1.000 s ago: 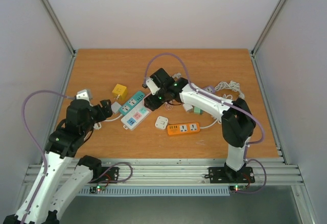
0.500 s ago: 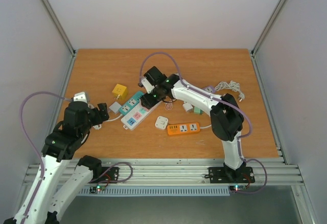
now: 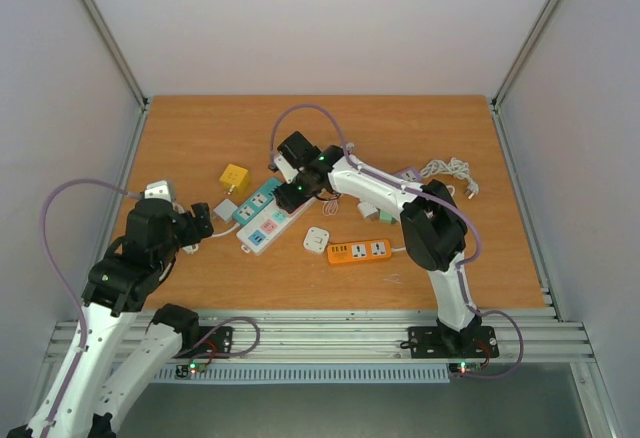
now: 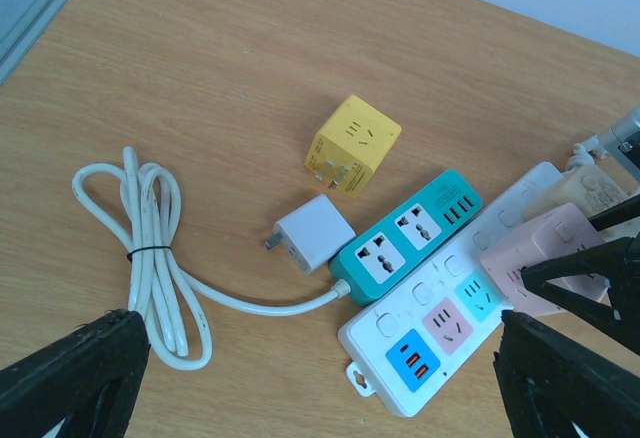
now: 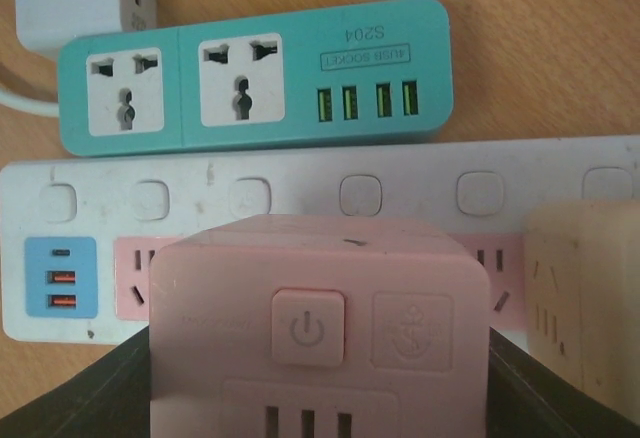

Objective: Insert the plug

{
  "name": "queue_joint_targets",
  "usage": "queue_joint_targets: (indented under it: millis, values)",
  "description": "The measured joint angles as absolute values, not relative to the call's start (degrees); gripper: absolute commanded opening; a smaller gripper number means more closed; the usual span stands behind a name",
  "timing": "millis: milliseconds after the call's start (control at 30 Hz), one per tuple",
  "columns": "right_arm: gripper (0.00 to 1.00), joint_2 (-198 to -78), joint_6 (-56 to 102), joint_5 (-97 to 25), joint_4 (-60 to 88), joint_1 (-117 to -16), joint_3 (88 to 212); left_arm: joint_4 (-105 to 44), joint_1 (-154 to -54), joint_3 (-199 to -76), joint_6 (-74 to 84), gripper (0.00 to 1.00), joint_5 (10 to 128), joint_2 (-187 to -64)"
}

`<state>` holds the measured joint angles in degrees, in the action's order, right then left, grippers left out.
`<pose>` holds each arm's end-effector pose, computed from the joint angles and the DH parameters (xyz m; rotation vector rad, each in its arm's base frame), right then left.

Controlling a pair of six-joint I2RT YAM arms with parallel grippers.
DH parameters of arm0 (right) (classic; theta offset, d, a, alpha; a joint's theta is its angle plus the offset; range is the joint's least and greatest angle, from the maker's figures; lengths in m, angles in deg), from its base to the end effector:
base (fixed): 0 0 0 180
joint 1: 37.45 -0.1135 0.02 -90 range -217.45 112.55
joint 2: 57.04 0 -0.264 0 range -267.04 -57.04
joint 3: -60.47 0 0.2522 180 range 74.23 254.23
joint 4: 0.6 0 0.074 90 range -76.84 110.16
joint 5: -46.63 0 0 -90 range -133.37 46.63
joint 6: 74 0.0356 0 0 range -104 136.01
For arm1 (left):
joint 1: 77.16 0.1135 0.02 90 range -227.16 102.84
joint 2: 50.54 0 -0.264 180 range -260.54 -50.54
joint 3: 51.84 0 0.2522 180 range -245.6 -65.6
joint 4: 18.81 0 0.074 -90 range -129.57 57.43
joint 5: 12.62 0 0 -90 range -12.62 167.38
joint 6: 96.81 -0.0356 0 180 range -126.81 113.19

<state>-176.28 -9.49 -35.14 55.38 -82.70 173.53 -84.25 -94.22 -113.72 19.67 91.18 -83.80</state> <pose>0.3137 0.3237 0.2201 -1.5851 2.1507 0.3029 0.1053 -0.0234 0.3140 -0.3124 2.1742 -0.1606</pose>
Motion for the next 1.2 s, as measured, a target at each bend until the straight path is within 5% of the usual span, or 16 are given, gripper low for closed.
queue_joint_targets:
  millis: [1200]
  values:
    - [0.41, -178.2, -10.1, -36.9, 56.2, -82.0, 176.0, -84.2, -94.2, -113.7, 19.7, 0.95, 91.4, -84.2]
